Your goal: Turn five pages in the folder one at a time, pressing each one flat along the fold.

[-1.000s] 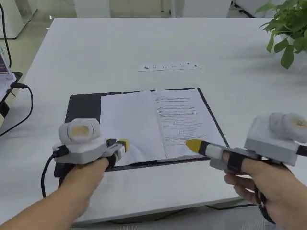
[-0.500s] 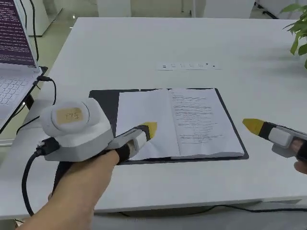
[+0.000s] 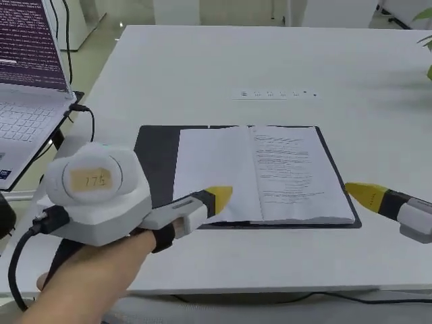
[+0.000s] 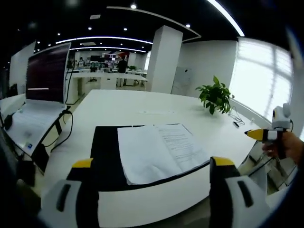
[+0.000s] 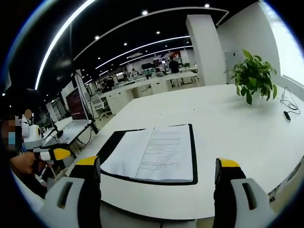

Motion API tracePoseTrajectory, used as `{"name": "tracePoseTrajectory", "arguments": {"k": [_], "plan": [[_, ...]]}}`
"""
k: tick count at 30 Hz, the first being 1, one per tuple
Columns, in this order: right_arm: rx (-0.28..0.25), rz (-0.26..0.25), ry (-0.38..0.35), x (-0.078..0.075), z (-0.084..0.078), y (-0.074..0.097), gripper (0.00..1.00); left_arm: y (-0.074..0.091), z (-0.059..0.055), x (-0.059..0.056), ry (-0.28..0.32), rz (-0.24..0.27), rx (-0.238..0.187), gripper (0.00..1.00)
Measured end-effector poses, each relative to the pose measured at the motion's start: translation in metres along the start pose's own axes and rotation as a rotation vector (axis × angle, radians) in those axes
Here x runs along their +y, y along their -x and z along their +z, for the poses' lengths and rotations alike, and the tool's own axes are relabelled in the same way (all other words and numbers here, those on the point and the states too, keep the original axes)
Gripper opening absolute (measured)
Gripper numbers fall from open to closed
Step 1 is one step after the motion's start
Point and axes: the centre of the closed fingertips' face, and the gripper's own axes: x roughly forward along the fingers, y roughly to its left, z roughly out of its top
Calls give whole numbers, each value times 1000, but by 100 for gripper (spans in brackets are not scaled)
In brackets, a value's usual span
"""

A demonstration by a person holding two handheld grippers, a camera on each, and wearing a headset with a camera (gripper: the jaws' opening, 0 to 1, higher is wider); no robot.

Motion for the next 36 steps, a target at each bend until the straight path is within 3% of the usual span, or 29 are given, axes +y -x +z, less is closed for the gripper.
{"name": "tracePoseTrajectory", "arguments": {"k": [4,9,16,26,36], "plan": [[8,9,-9,0,1,-4,100,2,-1,5,15,11,7,99],[17,22,-16,0,1,-8,100,3,6,9,16,26,-18,99],[14,23,-30,-9,4,-10,100,-7,8,6,1,34,-9,99],[33,45,-50,-11,-4,-15,100,-38,0,-10,-68,1,37,99],[41,63,-80,-9,-16,-10,99,-77,-5,-43,-108,-70,72,93]]}}
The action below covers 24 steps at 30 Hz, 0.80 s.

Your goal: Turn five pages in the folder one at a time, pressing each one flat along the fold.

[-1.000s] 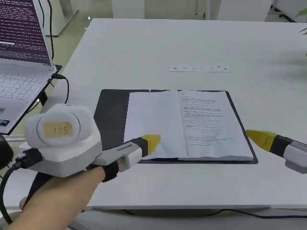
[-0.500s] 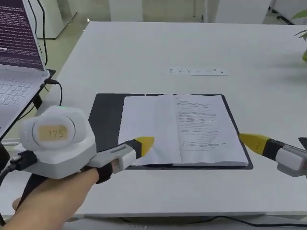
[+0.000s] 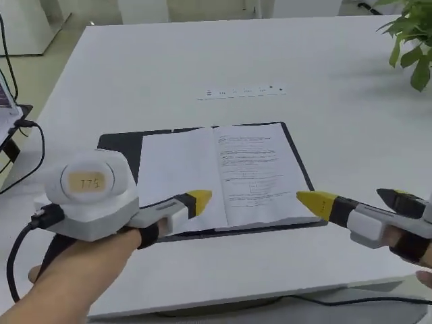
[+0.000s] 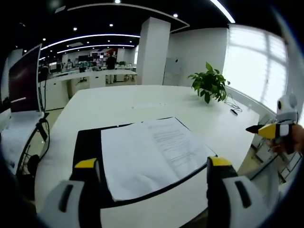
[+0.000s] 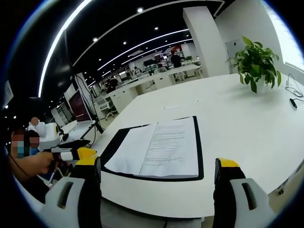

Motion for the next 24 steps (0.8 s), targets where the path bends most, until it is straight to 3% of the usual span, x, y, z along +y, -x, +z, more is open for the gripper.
{"name": "tracePoseTrajectory", "arguments": {"k": [5,12,15,24], "plan": [[-3,9,-14,2,-3,1,99,-22,2,-25,-41,-57,7,90],[-25,18,-43,-3,-2,6,98,-58,-5,-58,-95,-137,33,86],[-39,23,-60,-5,-1,7,99,-75,-12,-74,-128,-166,50,83],[-56,33,-77,-15,1,8,98,-117,-35,-112,-149,-229,104,73]]}}
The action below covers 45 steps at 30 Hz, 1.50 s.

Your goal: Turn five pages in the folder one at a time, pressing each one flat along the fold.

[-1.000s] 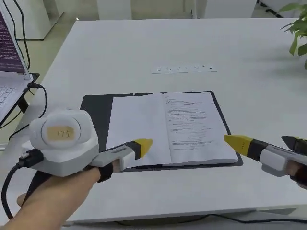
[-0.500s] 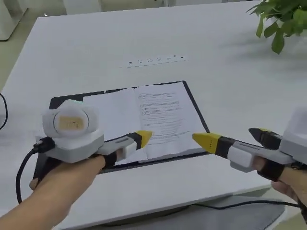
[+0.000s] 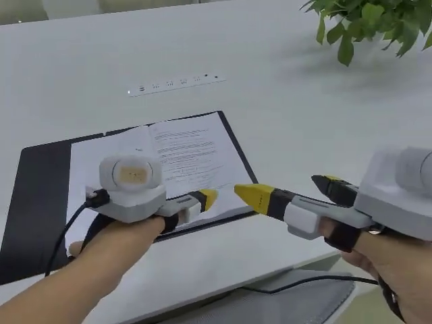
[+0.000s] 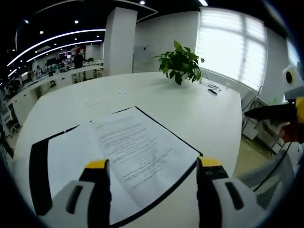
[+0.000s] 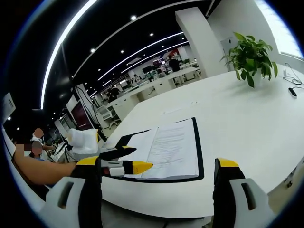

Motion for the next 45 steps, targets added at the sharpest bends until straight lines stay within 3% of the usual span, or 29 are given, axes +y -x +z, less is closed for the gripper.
{"name": "tracePoseTrajectory", "arguments": {"k": [11,24,28,33,34,38,45], "plan": [[14,24,-33,-11,-6,-6,97,-45,-24,-22,14,-23,51,68],[41,38,-61,-22,-14,-13,96,-80,-28,-35,1,-6,16,61],[50,38,-71,-25,-17,-13,95,-86,-36,-36,-6,8,26,60],[61,37,-81,-29,-20,-14,95,-88,-39,-35,-54,54,-18,60],[67,38,-85,-29,-22,-14,95,-88,-40,-35,-85,61,-40,60],[72,36,-89,-31,-23,-14,94,-86,-41,-32,-74,56,-99,57],[91,34,-98,-34,-30,-16,94,-83,-40,-21,-68,59,-142,43]]}}
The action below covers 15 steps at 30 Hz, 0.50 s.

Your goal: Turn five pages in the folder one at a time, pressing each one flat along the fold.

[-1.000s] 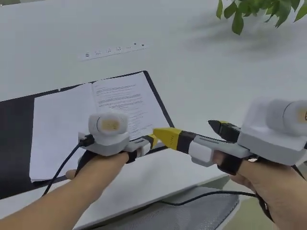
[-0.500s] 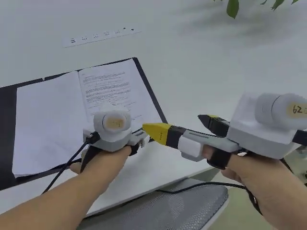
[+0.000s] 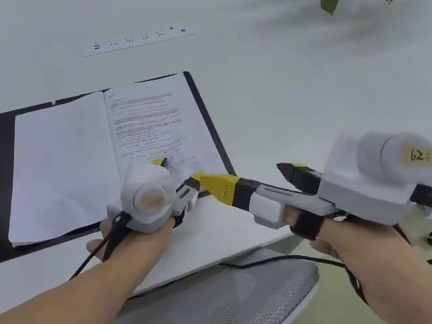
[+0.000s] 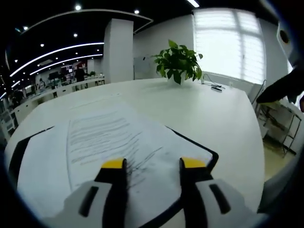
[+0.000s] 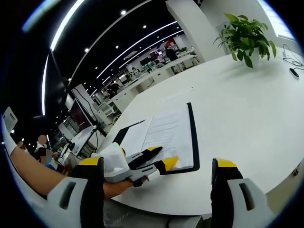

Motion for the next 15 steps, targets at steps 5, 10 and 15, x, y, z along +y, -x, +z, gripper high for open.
{"name": "tracePoseTrajectory", "arguments": {"k": [5,10,15], "plan": [[11,3,1,1,-2,-2,93,-1,1,3,4,9,-9,38],[21,4,-1,1,-5,-4,93,-1,1,5,27,20,-18,34],[27,7,-3,1,-6,-6,93,-1,2,9,60,33,-15,31]]}}
